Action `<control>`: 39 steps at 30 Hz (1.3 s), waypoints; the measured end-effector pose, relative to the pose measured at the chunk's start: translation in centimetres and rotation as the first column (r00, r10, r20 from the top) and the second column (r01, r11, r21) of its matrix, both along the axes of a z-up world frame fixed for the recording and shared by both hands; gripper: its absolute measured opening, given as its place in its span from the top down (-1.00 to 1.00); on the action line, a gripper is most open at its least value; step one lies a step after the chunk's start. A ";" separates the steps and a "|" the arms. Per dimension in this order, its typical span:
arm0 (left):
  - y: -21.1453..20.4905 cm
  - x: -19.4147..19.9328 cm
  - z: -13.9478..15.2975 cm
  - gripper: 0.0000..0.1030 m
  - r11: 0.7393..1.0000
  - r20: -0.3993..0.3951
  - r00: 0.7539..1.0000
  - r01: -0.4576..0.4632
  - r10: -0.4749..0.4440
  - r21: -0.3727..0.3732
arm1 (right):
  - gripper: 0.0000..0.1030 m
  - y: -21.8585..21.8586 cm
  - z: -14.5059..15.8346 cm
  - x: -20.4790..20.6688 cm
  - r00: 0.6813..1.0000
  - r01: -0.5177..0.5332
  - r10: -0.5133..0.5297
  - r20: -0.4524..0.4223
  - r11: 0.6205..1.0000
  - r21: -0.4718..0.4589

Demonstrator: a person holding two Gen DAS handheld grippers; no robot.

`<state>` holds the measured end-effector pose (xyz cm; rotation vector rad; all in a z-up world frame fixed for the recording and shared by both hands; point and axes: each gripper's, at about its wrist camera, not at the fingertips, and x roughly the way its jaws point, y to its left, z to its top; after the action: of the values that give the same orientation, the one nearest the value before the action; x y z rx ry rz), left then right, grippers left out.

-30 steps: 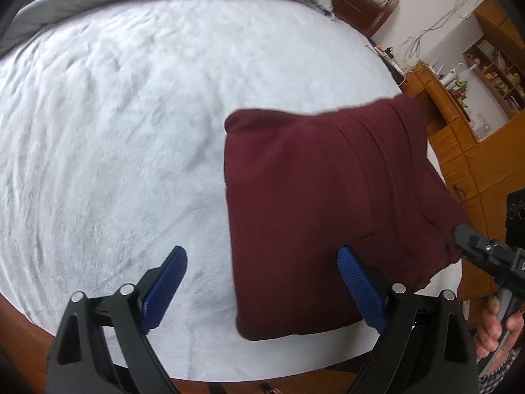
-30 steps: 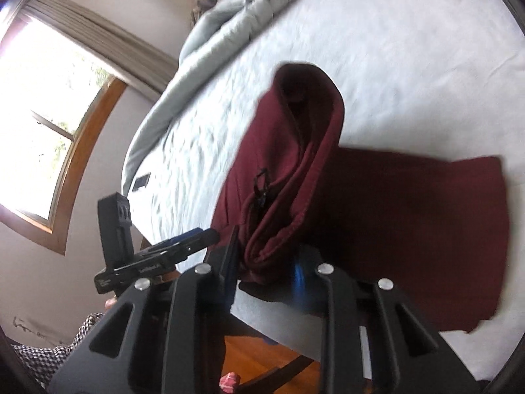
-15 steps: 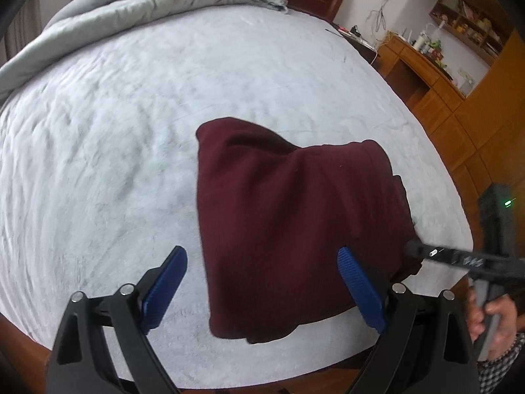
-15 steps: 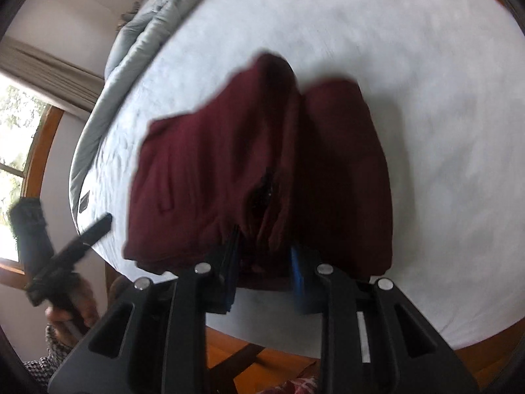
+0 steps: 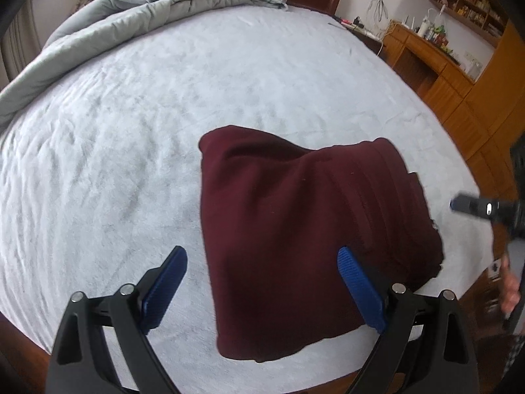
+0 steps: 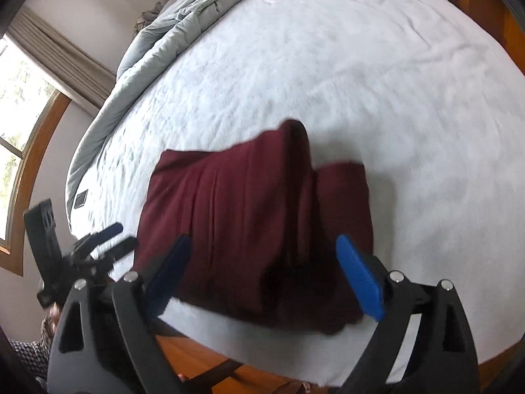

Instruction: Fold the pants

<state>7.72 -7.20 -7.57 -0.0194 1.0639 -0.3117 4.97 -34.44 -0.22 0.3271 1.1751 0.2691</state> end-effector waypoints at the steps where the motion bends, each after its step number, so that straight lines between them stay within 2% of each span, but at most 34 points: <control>1: 0.0 0.0 -0.1 -0.82 1.000 0.003 1.000 0.003 -0.003 0.008 | -0.75 0.5 -0.2 0.9 1.000 -0.006 0.006 -0.004 1.000 -0.012; 4: -0.1 0.2 -0.3 -0.82 0.999 0.012 1.000 0.006 -0.007 0.032 | -0.75 1.4 -1.4 2.9 1.000 -0.011 0.010 -0.025 0.999 -0.030; 10: 0.3 0.5 -0.7 -0.82 1.000 0.007 1.000 -0.003 0.003 0.030 | -0.78 2.0 -4.4 5.0 0.996 -0.001 0.002 -0.091 1.000 0.015; 17: 0.2 0.5 -0.6 -0.82 0.998 0.021 1.000 -0.004 0.002 0.066 | -0.74 4.5 -4.8 4.7 0.993 -0.105 0.100 -0.061 0.991 -0.084; 18: 0.2 0.5 -0.6 -0.82 0.998 0.022 1.000 -0.003 0.002 0.066 | -0.60 4.7 -5.1 4.7 0.992 -0.115 0.109 -0.064 0.987 -0.109; 19: 0.1 0.5 -0.5 -0.82 0.998 0.024 1.000 -0.003 0.001 0.067 | -0.36 4.9 -5.4 4.8 0.991 -0.126 0.117 -0.070 0.982 -0.141; 20: 0.1 0.5 -0.5 -0.82 0.997 0.025 1.000 -0.003 0.002 0.071 | -0.24 5.1 -5.7 4.9 0.990 -0.134 0.122 -0.076 0.976 -0.170; 21: 0.0 0.6 -0.4 -0.82 0.997 0.026 1.000 -0.002 0.000 0.073 | -0.03 5.1 -6.0 4.9 0.989 -0.139 0.127 -0.079 0.975 -0.173; 22: 0.0 0.6 -0.4 -0.82 0.997 0.027 1.000 0.000 -0.002 0.074 | 0.15 5.0 -6.1 5.0 0.987 -0.147 0.136 -0.083 0.980 -0.134; 23: -0.1 0.5 -0.3 -0.82 0.997 0.030 1.000 0.001 -0.003 0.078 | 0.22 4.8 -6.2 5.1 0.987 -0.141 0.133 -0.087 0.984 -0.104; 25: -0.2 0.4 -0.2 -0.82 0.997 0.034 0.999 0.001 -0.004 0.083 | 0.50 4.6 -5.9 4.9 0.988 -0.140 0.133 -0.083 0.986 -0.088; 34: -0.1 0.8 -0.4 -0.82 0.996 0.021 1.000 -0.004 0.002 0.089 | 0.61 2.0 -3.1 3.4 0.996 -0.073 0.075 -0.057 0.996 0.052; 39: -0.3 0.9 -0.5 -0.82 0.997 0.014 1.000 0.000 -0.001 0.080 | 0.62 0.8 -0.7 2.4 0.998 -0.059 0.060 -0.022 0.997 0.039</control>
<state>8.66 -7.49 -8.05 0.0552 1.0619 -0.2690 7.40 -33.61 -0.94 0.3299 1.2045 0.3416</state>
